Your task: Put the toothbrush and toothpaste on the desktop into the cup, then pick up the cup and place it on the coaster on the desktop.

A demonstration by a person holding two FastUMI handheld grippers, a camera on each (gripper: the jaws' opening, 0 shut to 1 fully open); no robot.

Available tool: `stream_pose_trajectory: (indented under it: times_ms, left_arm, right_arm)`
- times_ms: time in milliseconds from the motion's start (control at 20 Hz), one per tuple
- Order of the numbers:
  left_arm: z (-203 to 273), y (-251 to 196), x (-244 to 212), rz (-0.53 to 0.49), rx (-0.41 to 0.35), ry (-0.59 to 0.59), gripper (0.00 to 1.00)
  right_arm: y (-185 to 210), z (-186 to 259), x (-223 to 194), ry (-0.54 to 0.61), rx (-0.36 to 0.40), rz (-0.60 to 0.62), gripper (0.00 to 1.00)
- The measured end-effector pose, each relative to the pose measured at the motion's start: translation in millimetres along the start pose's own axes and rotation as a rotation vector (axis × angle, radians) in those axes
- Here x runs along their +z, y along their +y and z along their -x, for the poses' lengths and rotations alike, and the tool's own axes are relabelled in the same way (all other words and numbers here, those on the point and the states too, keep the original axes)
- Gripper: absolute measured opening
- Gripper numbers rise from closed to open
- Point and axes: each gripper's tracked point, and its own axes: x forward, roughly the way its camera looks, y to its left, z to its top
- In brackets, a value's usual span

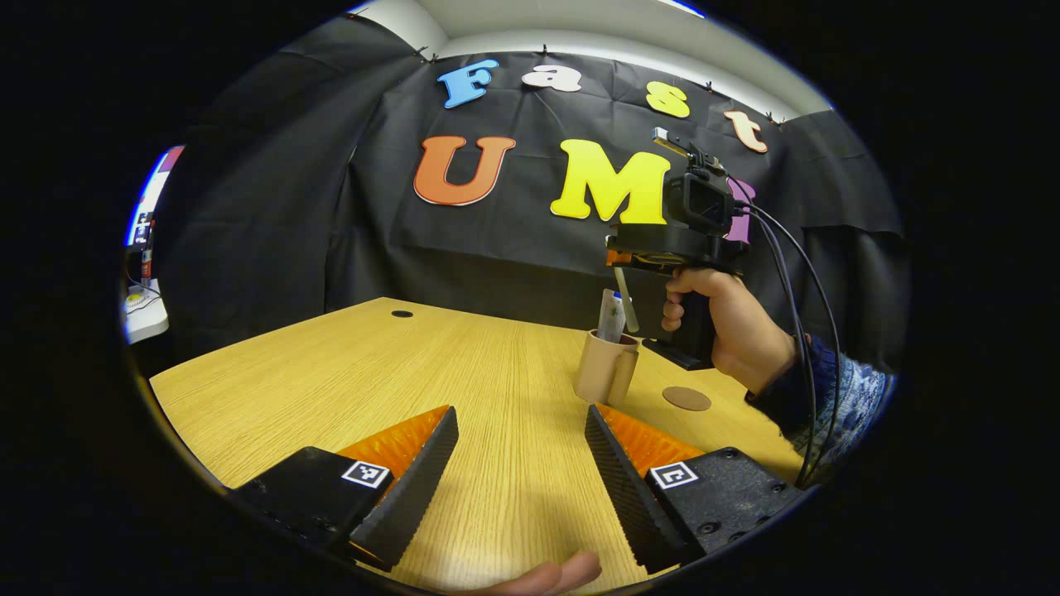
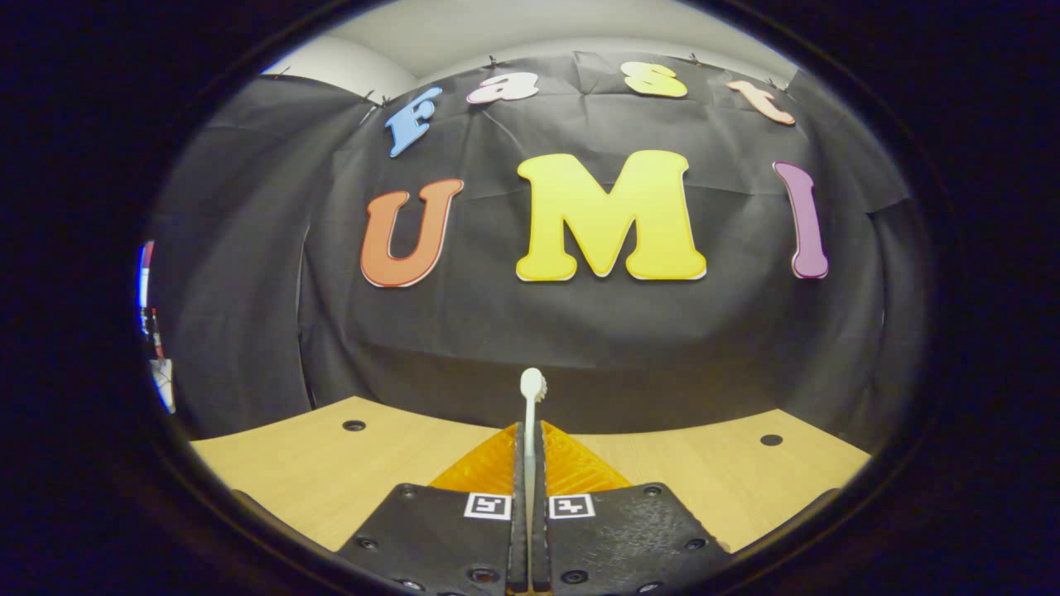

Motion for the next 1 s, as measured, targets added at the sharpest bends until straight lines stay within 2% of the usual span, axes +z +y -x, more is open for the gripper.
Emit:
stream_pose_trajectory:
  times_ms: [500,550,600,650,750,900,1000]
  left_arm:
    - [-2.2,-3.0,-9.3,0.006,-0.014,0.028,0.98]
    - [-2.6,-4.8,-9.0,0.004,-0.017,0.028,0.98]
    - [-2.8,-5.7,-8.4,0.001,-0.016,0.027,0.98]
    - [-3.7,-4.4,-8.0,-0.003,-0.012,0.028,0.98]
    - [-5.5,-5.7,-9.2,-0.010,-0.008,0.035,0.98]
    - [-8.3,-10.3,-5.5,-0.038,-0.015,0.035,0.98]
    - [-18.3,-19.1,0.4,-0.045,-0.023,0.043,0.98]
  right_arm:
    - [-12.1,3.3,3.6,-0.003,-0.027,0.001,0.02]
    - [-12.9,7.2,5.2,-0.006,-0.028,0.003,0.05]
    - [-15.6,9.0,7.3,-0.013,-0.032,0.010,0.16]
    - [-18.4,12.0,10.2,-0.023,-0.040,0.020,0.20]
    - [-26.8,18.6,15.0,-0.035,-0.063,0.029,0.46]
    - [-44.2,33.1,28.3,-0.058,-0.103,0.027,0.96]
    - [-54.3,45.2,34.9,-0.059,-0.107,0.028,0.96]
